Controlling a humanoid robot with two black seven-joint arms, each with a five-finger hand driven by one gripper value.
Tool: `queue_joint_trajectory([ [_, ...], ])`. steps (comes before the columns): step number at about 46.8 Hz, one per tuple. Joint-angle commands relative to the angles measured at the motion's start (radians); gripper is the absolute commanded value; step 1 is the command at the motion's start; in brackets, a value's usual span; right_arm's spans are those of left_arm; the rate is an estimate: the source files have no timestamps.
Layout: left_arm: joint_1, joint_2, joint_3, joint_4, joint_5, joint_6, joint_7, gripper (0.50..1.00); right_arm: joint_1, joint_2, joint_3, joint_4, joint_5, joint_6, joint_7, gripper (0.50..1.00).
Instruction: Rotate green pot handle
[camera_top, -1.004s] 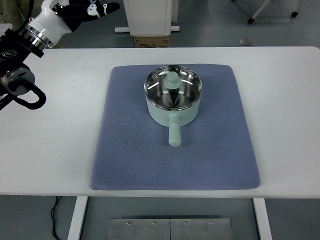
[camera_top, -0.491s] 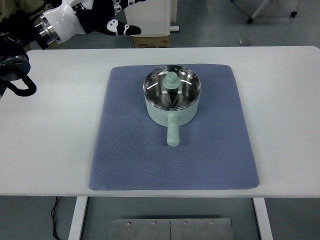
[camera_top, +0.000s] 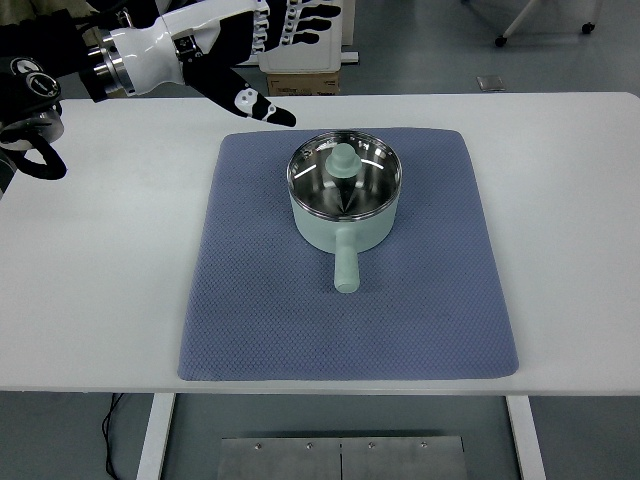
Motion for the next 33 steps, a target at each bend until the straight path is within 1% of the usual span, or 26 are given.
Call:
queue_joint_trajectory([
  [1, -0.007, -0.005, 0.000, -0.013, 0.020, 0.008, 0.000, 1.000, 0.000, 0.000, 0.000, 0.000, 0.000, 0.000, 0.000, 1.000],
  [6, -0.027, -0.005, 0.001, -0.022, 0.042, 0.007, 0.000, 1.000, 0.000, 0.000, 0.000, 0.000, 0.000, 0.000, 0.000, 1.000],
  [13, -0.058, -0.008, 0.003, -0.055, 0.155, 0.007, 0.000, 1.000, 0.000, 0.000, 0.000, 0.000, 0.000, 0.000, 0.000, 1.000],
  [18, -0.079, -0.018, 0.006, -0.082, 0.206, 0.001, 0.000, 1.000, 0.000, 0.000, 0.000, 0.000, 0.000, 0.000, 0.000, 1.000],
  [21, -0.090, -0.028, 0.007, -0.102, 0.241, -0.004, 0.029, 1.000, 0.000, 0.000, 0.000, 0.000, 0.000, 0.000, 0.000, 1.000],
  [23, -0.099, -0.034, 0.007, -0.117, 0.269, -0.015, 0.039, 1.000, 0.000, 0.000, 0.000, 0.000, 0.000, 0.000, 0.000, 1.000],
  [28, -0.124, -0.057, 0.007, -0.134, 0.330, -0.070, 0.040, 1.000, 0.000, 0.000, 0.000, 0.000, 0.000, 0.000, 0.000, 1.000],
  [33, -0.138, -0.087, 0.007, -0.139, 0.364, -0.084, 0.042, 1.000, 0.000, 0.000, 0.000, 0.000, 0.000, 0.000, 0.000, 1.000],
])
